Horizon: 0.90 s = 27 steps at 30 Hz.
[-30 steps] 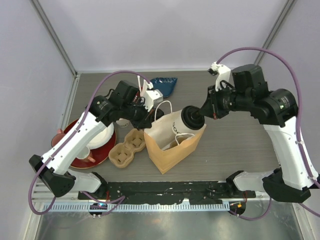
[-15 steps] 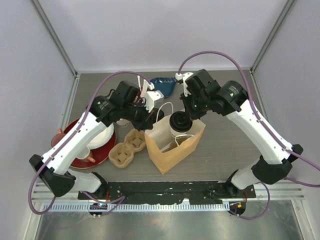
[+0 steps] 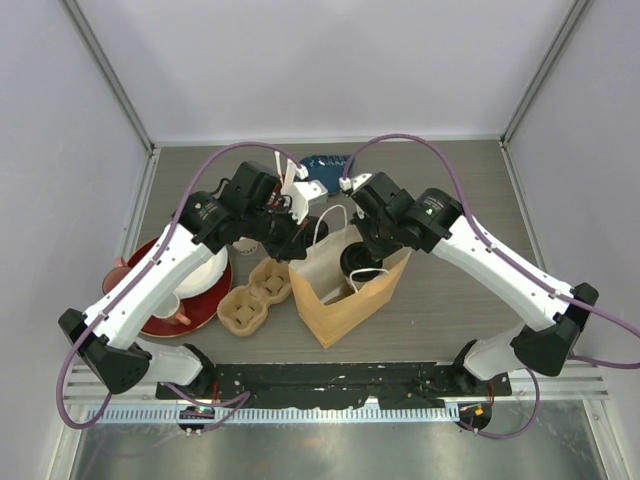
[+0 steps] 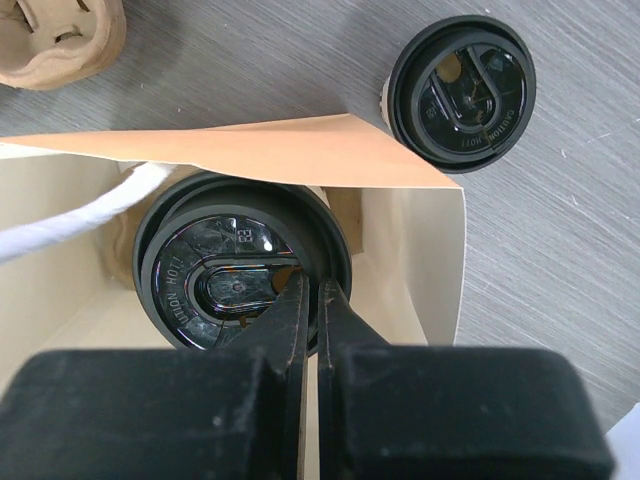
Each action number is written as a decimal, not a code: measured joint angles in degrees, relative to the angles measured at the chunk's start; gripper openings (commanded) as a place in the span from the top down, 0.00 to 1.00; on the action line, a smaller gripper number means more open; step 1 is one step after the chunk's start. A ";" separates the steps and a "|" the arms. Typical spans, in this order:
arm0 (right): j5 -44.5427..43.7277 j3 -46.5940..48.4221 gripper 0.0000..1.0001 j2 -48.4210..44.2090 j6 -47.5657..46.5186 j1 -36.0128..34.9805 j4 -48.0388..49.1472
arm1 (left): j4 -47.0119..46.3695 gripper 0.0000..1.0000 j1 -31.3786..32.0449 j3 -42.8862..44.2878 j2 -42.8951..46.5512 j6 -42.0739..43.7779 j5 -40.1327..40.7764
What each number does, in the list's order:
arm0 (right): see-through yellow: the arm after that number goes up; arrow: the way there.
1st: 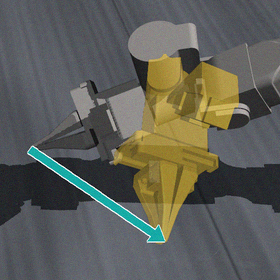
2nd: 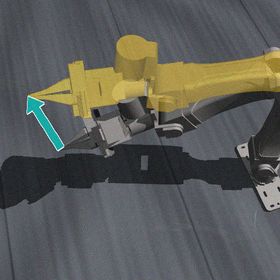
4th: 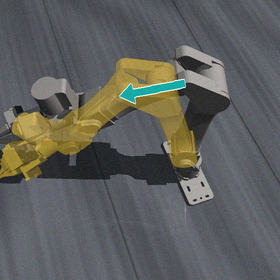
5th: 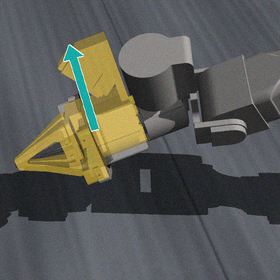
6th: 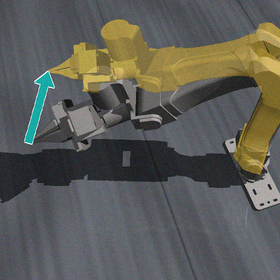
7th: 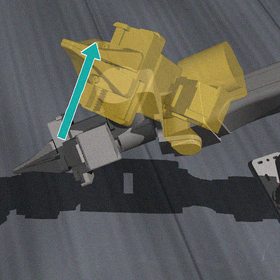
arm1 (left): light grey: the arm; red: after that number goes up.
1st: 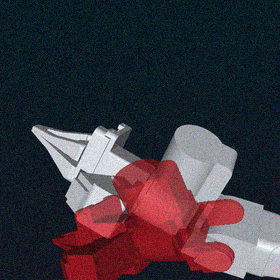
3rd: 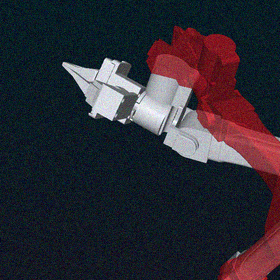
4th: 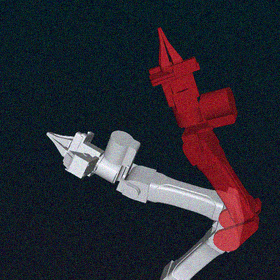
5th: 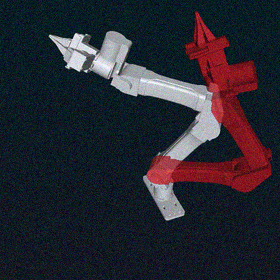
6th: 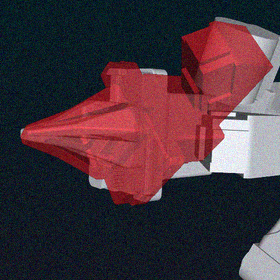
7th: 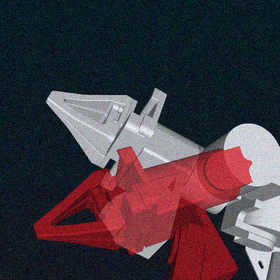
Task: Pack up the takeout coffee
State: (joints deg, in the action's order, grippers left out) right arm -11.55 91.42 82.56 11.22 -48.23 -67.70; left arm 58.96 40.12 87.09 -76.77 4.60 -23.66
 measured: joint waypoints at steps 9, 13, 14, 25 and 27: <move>0.11 -7.23 0.99 -3.48 1.11 -1.03 5.11 | -0.50 1.00 0.00 0.02 -0.35 -2.43 0.66; 0.04 -8.94 0.99 -4.35 0.48 -1.95 6.16 | -1.40 1.00 0.00 0.02 -0.92 -3.19 2.84; 0.04 -9.18 0.99 -4.68 0.31 -1.97 6.21 | -1.60 1.00 -0.02 0.02 -1.09 -3.28 3.28; 2.69 -15.52 0.99 -12.13 -3.74 -2.03 8.59 | -2.73 1.00 -0.02 0.13 -2.08 -5.42 10.19; 3.58 -16.35 0.99 -12.31 -4.46 -2.08 9.31 | -2.84 1.00 -0.02 0.13 -2.10 -5.90 10.23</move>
State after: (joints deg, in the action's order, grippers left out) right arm -7.97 75.07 70.26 6.76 -50.30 -58.39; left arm 56.12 40.10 87.22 -78.87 -1.30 -13.43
